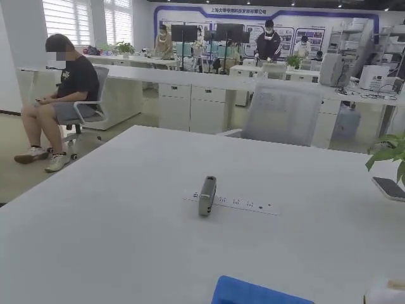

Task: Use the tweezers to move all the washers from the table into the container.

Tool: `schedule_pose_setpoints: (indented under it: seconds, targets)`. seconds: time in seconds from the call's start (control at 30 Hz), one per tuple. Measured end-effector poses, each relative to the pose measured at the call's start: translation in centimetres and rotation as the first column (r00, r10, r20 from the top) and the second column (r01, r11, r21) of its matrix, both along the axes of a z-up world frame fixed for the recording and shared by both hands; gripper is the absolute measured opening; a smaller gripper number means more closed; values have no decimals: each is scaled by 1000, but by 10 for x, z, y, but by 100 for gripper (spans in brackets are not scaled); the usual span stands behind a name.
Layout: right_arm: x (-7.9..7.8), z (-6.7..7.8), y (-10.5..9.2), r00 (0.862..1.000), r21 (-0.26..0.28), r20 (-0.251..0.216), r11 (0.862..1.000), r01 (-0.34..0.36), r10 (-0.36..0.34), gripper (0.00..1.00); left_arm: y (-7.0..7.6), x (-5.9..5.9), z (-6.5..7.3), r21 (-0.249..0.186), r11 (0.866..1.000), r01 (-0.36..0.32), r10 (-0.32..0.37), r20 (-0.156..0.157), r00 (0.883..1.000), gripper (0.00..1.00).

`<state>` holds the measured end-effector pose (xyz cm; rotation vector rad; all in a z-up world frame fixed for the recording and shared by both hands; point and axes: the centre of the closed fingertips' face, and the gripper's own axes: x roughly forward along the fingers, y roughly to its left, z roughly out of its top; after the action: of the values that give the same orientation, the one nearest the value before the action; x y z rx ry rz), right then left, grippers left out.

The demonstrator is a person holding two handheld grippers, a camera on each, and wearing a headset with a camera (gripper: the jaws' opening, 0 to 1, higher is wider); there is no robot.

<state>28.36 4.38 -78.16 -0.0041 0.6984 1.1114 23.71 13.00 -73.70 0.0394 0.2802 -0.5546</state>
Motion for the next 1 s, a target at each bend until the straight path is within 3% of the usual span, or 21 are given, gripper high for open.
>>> schedule_pose_setpoints:
  seconds: [0.3,0.57,0.73,1.0]
  targets:
    - [-11,-24,1,999,-37,-44,999,-19,17,4,0,0,-1,3,1000,2,-2,-1,1000,78]
    - [-22,-34,4,997,-73,-51,996,-56,52,4,-1,-1,-1,8,1000,4,-4,-2,1000,78]
    - [-26,-38,5,996,-98,-43,992,-81,77,4,-1,-1,-1,10,1000,4,-4,-2,1000,78]
    - [-34,-36,11,986,-155,39,975,-157,164,4,-1,-2,-2,14,1000,9,-9,-3,1000,78]
